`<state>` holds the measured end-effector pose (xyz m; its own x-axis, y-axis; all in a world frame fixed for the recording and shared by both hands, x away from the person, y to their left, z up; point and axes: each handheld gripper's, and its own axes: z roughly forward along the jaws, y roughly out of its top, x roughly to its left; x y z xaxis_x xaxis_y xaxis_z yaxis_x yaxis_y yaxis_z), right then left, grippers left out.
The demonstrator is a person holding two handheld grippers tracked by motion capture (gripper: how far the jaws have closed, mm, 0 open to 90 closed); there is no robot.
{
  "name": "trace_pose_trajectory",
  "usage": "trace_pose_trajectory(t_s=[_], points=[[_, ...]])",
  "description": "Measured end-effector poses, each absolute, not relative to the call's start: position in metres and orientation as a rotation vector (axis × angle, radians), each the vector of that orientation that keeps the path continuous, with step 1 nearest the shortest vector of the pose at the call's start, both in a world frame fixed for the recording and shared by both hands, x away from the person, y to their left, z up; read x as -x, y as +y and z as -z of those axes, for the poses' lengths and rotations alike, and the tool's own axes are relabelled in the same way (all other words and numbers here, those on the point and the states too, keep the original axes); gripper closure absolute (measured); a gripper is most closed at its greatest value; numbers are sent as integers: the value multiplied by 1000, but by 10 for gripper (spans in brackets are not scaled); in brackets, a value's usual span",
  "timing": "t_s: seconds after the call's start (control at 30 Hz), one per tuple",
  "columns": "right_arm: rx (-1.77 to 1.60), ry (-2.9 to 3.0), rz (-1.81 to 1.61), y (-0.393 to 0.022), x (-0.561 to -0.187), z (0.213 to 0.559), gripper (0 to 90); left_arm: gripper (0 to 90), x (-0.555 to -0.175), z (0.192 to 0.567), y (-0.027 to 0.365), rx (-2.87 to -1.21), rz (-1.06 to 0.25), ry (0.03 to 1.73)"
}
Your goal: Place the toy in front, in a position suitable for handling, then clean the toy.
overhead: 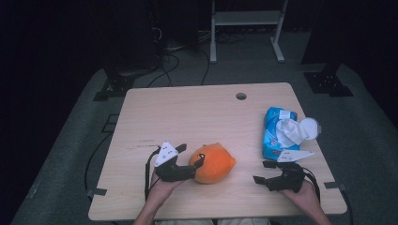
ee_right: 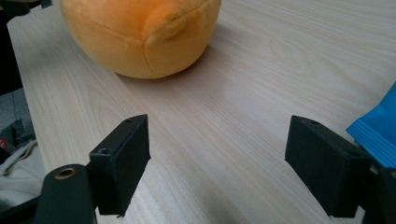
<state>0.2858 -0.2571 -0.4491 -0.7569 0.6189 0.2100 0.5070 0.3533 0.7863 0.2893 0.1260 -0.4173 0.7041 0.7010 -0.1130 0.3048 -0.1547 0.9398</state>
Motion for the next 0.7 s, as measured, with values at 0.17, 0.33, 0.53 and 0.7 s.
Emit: trace_pose_trajectory(t_s=[0.17,0.33,0.53,0.7], points=[[-1057,2429,-1481,-264,-287,439,184,148,-288,411,124,-1749,-417,772],[-1051,2352,-1509,-273,-292,423,180,148,-286,413,128,-1762,-430,768],[-1051,2300,-1483,-284,-302,409,196,147,-290,418,129,-1789,-447,768],[-1056,2241,-1471,-296,-313,390,212,148,-289,416,134,-1786,-472,763]])
